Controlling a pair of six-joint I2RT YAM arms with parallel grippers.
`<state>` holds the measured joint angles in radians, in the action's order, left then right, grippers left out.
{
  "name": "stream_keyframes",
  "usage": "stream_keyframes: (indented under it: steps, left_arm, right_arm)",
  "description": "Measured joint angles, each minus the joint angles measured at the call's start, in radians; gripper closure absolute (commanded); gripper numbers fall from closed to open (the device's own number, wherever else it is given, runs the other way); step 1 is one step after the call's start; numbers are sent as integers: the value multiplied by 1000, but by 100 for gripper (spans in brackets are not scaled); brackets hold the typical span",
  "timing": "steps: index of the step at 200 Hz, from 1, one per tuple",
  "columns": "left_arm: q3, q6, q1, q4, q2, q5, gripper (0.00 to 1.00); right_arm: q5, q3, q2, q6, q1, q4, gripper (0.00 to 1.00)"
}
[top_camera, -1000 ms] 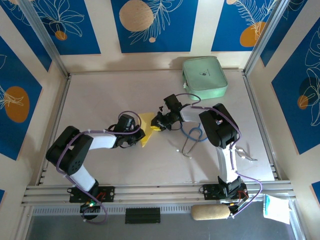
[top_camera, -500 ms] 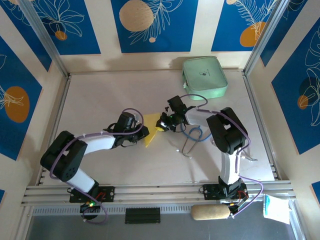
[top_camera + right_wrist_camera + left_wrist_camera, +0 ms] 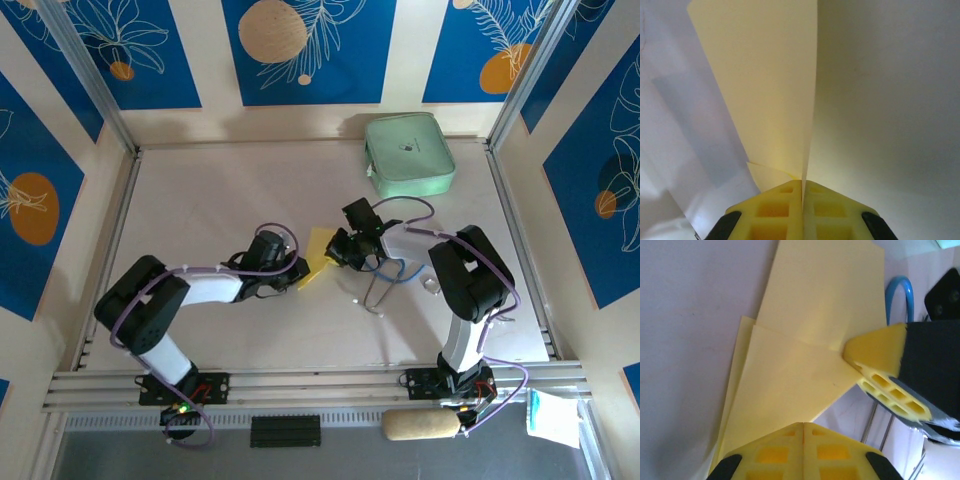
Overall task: Fold a paper plane with a square sheet of paper (pick it up from the middle)
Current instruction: Move the paper to the center of the table, then fold the wing for the fifth time at the center of the table.
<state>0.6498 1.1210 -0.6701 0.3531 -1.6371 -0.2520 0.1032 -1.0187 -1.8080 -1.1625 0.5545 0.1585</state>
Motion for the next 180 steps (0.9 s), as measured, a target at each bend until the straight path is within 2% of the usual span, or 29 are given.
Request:
stream_keyframes:
  steps: [72, 84, 103, 118, 180]
  left_arm:
    - [19, 26, -3, 30, -83, 77, 96]
    - [20, 26, -3, 34, -92, 81, 96]
    - [23, 27, -3, 57, -108, 81, 97]
    - [29, 34, -3, 76, -122, 77, 97]
    - [36, 53, -3, 98, -139, 67, 97]
  right_arm:
    - [5, 0, 0, -37, 2, 0, 96]
    - [11, 0, 0, -43, 2, -1, 91]
    - [38, 0, 0, -45, 2, -4, 77]
    - [67, 0, 0, -43, 2, -9, 72]
    - [142, 0, -21, -33, -2, -11, 72]
